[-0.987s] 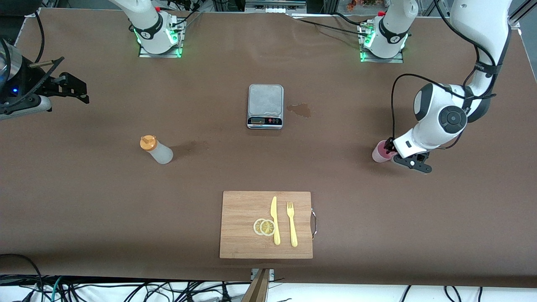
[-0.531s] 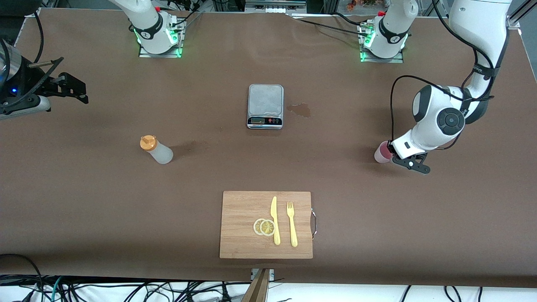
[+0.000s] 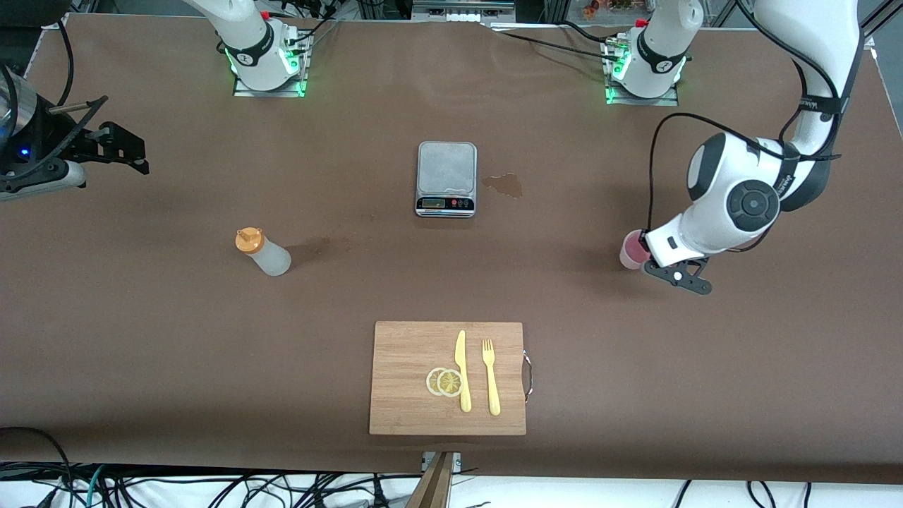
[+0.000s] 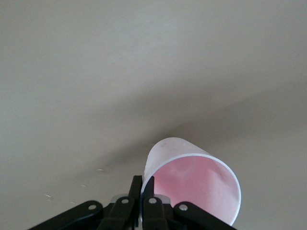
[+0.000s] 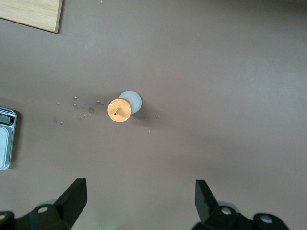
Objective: Add sauce to pink cup with both arms
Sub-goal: 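Carry the pink cup with the left gripper over the scale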
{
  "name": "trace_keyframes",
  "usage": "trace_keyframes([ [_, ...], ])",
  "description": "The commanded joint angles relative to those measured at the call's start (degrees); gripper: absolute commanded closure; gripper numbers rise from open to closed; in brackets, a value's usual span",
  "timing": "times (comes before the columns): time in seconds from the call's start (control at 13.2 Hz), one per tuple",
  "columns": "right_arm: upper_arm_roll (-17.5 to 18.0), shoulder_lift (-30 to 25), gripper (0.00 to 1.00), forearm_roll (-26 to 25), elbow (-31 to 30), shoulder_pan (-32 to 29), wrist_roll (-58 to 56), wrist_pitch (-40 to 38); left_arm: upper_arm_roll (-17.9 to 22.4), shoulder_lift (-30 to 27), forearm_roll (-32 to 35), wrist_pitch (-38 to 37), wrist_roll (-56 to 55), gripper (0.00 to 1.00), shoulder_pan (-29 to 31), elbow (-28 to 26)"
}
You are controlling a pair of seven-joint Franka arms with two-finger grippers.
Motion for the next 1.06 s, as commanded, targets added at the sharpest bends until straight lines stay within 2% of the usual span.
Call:
trace_keyframes([
  [0.0, 0.1, 0.2, 0.00, -0.7, 1.1, 0.9, -0.5, -0.3, -10.1, -0.5, -0.6, -3.5, -15.9, 1.00, -0.1, 1.6],
  [0.15, 0.0, 0.1, 0.00, -1.1, 1.1, 0.9, -0.6, -0.3, -17.8, 0.9, -2.1, -2.4, -28.9, 1.00, -0.4, 1.7],
  [0.3, 0.1, 0.1, 0.00, -0.9, 1.1, 1.0, -0.8, -0.4, -21.2, 1.5, -3.4, -1.5, -34.3, 1.00, -2.4, 1.6],
  [0.46, 0.4, 0.0, 0.00, -0.8, 1.1, 1.2, -0.5, -0.7, -21.5, 1.8, -6.1, 1.0, -39.9, 1.00, -8.1, 1.2],
  [0.61, 0.3, 0.1, 0.00, -0.7, 1.1, 0.9, -0.7, -0.7, -21.4, 3.5, -5.5, 4.6, -47.2, 1.00, -14.4, 0.2],
  [0.99, 0.3, -0.1, 0.00, -1.0, 1.1, 0.9, -0.1, -0.8, -21.1, 8.5, -5.0, 13.5, -49.6, 1.00, -18.2, -2.7],
])
